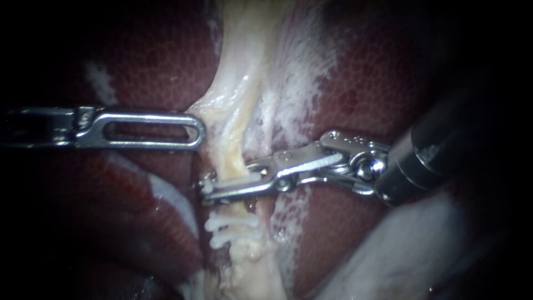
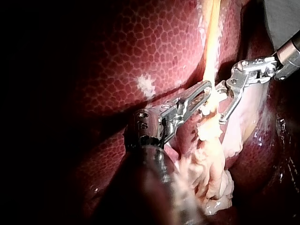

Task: Going back third clip left tube

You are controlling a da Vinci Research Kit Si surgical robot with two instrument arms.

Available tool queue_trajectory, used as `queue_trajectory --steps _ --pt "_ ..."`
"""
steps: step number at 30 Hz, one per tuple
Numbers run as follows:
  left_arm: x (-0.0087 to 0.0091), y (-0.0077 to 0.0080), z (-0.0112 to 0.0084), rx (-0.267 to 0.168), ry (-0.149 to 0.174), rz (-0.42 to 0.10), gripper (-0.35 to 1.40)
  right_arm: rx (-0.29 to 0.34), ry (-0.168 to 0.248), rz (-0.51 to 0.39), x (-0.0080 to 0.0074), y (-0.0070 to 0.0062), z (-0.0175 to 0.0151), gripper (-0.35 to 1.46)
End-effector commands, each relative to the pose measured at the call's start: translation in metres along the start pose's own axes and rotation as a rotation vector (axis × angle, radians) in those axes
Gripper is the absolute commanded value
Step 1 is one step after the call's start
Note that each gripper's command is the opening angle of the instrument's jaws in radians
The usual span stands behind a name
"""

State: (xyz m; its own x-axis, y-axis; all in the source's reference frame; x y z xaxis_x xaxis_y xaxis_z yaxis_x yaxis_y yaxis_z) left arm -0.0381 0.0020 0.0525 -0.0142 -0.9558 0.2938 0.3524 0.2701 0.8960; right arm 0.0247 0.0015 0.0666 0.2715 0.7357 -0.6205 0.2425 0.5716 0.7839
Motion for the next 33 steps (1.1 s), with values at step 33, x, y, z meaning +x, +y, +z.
queue_trajectory --steps 33 --pt "0.0001 -0.0002 0.0001 -0.001 0.0 0.0 -0.35 -0.017 -0.025 -0.275 -0.0012 0.0007 0.0029 0.6"
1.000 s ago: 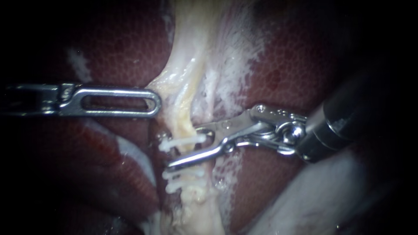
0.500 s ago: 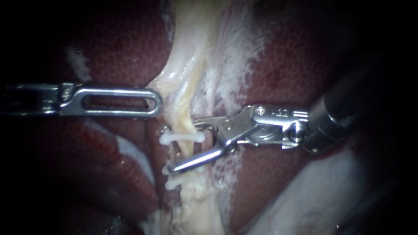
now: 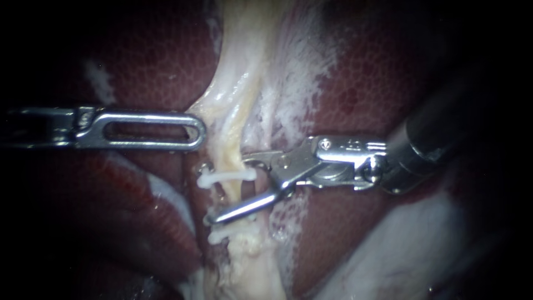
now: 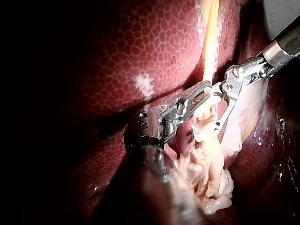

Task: Going back third clip left tube

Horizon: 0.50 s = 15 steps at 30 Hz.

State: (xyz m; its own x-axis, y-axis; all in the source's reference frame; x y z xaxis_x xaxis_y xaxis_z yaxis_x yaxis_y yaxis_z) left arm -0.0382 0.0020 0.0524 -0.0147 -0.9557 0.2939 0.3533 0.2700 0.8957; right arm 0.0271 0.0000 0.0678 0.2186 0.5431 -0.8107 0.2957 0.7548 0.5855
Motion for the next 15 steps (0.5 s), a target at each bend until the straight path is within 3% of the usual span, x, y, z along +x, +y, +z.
queue_trajectory --steps 1,15 --pt "0.0 0.0 0.0 0.0 0.0 0.0 -0.35 0.002 -0.002 -0.001 -0.0002 0.0 0.0002 0.6" --pt "0.0 0.0 0.0 0.0 0.0 0.0 -0.35 0.003 -0.004 -0.037 0.0001 0.0008 -0.001 0.58"
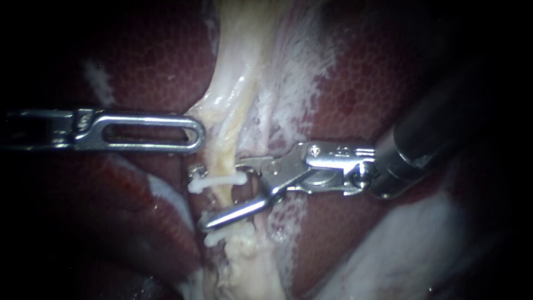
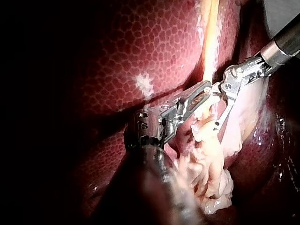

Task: Going back third clip left tube

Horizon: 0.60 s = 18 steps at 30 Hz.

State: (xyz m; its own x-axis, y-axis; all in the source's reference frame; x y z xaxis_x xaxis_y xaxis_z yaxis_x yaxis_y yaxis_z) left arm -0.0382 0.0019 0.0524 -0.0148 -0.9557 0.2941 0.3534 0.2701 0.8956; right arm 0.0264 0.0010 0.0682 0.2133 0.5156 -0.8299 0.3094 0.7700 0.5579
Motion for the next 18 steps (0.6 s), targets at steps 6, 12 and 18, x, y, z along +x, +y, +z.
queue_trajectory --steps 6,12,18 --pt "0.0 0.0 0.0 0.0 0.0 0.0 -0.35 -0.02 -0.001 -0.026 -0.0002 0.0004 -0.0006 0.59" --pt "0.0 0.0 0.0 0.0 0.0 0.0 -0.35 -0.022 -0.001 -0.025 -0.0001 0.0005 -0.0013 0.59" --pt "0.0 0.0 0.0 0.0 0.0 0.0 -0.35 -0.022 0.0 -0.024 0.0 0.0004 -0.0014 0.59"
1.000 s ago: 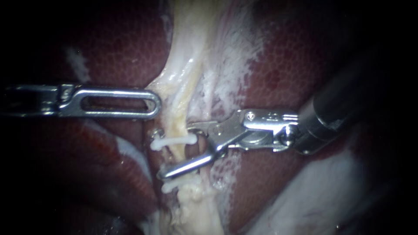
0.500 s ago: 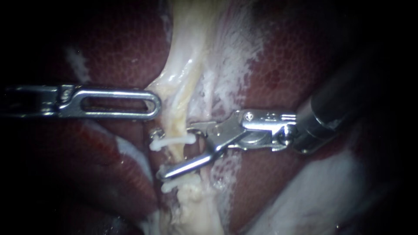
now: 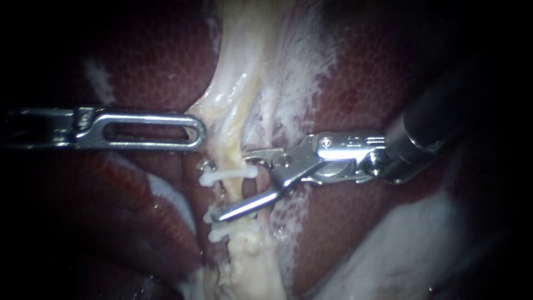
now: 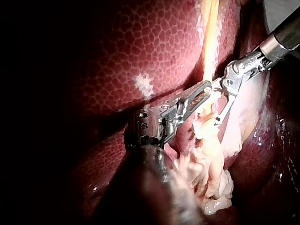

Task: Going back third clip left tube

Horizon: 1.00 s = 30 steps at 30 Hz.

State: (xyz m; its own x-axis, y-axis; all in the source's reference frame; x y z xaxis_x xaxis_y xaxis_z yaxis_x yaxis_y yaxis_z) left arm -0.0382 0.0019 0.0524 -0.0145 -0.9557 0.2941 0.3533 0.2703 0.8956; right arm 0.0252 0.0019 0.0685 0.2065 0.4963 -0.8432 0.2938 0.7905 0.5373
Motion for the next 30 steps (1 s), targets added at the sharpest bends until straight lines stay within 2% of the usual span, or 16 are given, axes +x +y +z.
queue_trajectory --steps 1,7,11,17,22,30 --pt "0.0 0.0 0.0 0.0 0.0 0.0 -0.35 0.0 0.0 0.0 0.0 0.0 0.0001 0.59" --pt "0.0 0.0 0.0 0.0 0.0 0.0 -0.35 -0.004 0.0 0.0 0.0001 0.0001 0.0005 0.6" --pt "0.0 0.0 0.0001 0.0 0.0 0.0 -0.35 0.014 0.0 -0.006 0.0001 0.0002 0.0009 0.6" --pt "0.0 0.0 0.0001 0.0 0.0 0.0 -0.35 0.028 0.004 0.07 -0.0005 -0.0001 0.0027 0.59" --pt "0.0 0.0 0.0001 0.0 0.0 0.0 -0.35 0.029 0.003 0.067 -0.0006 -0.0007 0.0033 0.56" --pt "0.0 0.0 0.0001 0.0 0.0 0.0 -0.35 0.029 0.004 0.068 -0.0005 -0.0007 0.0032 0.58"
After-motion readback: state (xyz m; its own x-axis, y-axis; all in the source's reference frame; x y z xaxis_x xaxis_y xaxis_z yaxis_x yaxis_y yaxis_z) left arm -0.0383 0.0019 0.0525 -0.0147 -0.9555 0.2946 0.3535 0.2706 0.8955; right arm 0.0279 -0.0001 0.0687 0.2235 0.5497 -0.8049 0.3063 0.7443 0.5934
